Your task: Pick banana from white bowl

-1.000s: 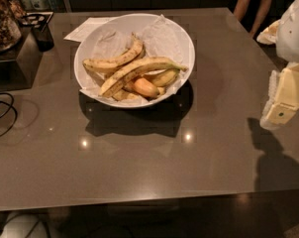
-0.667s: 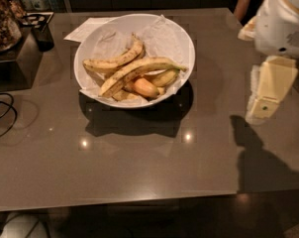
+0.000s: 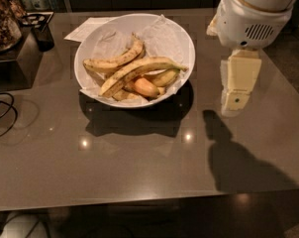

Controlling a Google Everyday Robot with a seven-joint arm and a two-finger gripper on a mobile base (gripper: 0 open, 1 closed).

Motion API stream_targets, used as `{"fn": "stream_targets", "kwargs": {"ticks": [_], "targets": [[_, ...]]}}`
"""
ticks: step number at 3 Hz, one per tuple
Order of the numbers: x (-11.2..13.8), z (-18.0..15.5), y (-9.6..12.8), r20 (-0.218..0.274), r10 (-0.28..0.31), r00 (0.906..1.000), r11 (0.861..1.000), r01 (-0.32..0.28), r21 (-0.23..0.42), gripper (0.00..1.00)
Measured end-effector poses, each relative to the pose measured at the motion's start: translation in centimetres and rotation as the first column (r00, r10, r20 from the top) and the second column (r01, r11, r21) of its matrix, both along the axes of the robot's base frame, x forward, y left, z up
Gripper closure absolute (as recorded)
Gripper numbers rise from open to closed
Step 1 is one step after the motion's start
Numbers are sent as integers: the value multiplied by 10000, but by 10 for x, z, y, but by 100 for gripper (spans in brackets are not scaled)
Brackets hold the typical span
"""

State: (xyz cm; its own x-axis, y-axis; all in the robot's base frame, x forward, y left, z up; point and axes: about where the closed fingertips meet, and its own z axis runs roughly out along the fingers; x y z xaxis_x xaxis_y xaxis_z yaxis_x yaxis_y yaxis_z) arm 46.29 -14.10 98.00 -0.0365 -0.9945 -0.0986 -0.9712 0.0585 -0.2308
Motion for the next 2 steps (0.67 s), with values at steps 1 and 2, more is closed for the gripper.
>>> {"fn": "stream_targets", "kwargs": {"ticks": [1,2], "targets": [[6,1,1,19,-239,9997,9992,239,331,0],[27,3,22,-177,-60,9998,9987,69,497,0]]}}
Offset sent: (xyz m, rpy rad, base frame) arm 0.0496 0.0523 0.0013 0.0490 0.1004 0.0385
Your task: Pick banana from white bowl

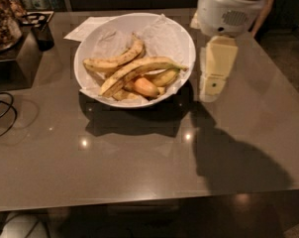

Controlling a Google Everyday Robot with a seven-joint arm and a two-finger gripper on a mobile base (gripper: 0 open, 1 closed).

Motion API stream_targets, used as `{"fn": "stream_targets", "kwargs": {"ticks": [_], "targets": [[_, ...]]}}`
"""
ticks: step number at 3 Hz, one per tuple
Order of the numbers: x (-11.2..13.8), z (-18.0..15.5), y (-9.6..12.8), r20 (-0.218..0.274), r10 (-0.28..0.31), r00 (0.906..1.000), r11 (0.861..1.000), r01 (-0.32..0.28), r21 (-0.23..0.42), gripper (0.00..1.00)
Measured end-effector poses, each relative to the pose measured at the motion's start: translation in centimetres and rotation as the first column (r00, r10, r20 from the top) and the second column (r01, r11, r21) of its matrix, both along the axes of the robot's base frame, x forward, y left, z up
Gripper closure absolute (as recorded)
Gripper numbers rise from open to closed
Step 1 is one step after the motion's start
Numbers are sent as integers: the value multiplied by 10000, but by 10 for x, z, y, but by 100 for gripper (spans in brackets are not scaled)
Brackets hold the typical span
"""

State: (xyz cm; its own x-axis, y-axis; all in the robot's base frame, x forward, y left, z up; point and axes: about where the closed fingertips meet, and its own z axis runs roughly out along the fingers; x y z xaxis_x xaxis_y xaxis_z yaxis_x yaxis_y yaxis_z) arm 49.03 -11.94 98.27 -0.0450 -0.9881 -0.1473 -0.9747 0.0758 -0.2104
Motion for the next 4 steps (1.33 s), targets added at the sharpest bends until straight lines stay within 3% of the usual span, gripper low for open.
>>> {"fn": "stream_targets", "kwargs": {"ticks": [1,2,3,4], "targets": [[27,-2,29,-290,416,9987,9991,-413,123,0],[48,-9,53,-527,753,9958,9970,-741,238,16],[63,-13,67,-660,850,9942,9958,-825,390,27],[74,-17,75,-748,849,9936,9954,-813,499,27]]}}
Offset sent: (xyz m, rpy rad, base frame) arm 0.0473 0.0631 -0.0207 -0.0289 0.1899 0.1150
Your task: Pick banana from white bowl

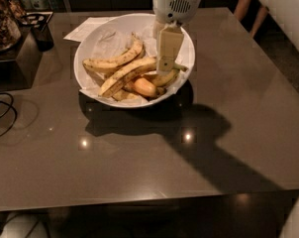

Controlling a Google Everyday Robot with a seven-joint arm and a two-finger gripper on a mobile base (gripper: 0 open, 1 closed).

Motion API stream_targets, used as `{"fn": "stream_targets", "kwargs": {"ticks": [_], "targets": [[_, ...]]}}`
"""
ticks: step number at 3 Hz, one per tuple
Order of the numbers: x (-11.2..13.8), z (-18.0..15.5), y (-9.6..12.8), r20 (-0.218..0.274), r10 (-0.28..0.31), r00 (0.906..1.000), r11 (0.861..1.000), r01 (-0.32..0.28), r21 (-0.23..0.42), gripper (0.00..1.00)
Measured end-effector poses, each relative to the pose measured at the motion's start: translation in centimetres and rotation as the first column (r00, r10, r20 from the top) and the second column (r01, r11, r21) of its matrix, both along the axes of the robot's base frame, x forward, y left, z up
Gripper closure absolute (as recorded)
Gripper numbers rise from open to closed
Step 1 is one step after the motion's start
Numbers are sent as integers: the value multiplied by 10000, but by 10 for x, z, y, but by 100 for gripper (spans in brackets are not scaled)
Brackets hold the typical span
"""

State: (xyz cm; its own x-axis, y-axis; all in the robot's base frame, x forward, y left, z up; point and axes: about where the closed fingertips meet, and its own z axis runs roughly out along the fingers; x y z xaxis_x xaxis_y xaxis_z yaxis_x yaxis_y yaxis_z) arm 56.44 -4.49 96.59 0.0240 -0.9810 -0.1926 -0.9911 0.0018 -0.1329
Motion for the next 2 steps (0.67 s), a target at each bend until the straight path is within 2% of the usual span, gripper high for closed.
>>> {"fn": "stream_targets", "kwargs": {"ticks": [1,2], "targets": [[8,-3,5,-38,26,10000,10000,-26,1,27],[13,-13,13,-229,171,9996,9998,-174,-86,38]]}}
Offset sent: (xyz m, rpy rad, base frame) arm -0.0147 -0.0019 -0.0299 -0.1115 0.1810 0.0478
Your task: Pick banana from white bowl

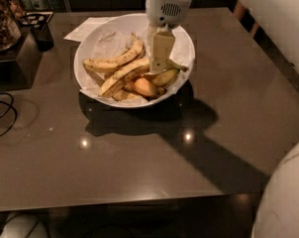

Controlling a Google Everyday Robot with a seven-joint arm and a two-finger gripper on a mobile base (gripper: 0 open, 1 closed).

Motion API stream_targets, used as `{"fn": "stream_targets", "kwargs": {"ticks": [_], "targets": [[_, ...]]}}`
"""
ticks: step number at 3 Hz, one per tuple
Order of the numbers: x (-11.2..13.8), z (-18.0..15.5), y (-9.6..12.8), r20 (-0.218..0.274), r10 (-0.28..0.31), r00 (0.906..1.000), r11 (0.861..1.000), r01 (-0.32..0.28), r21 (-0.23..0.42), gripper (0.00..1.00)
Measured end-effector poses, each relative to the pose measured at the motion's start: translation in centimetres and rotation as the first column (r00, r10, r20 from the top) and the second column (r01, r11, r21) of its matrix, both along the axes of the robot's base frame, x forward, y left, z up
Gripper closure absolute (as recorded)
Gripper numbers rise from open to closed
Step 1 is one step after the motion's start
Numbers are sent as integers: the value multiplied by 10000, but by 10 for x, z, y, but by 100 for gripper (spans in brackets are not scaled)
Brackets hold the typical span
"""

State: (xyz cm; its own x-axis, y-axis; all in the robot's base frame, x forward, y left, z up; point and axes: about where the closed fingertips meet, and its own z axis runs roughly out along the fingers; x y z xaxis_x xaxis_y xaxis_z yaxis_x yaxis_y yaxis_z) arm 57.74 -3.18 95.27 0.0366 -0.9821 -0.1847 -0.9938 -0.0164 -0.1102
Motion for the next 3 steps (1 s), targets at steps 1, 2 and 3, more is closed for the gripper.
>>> {"fn": "stream_targets", "kwargs": {"ticks": [1,2,3], "targets": [[6,-10,4,-183,59,9998,9999,-60,-83,36],[12,-21,7,-370,73,9993,9998,-79,-161,35],[17,-34,7,-640,49,9979,9997,-65,-254,36]]}}
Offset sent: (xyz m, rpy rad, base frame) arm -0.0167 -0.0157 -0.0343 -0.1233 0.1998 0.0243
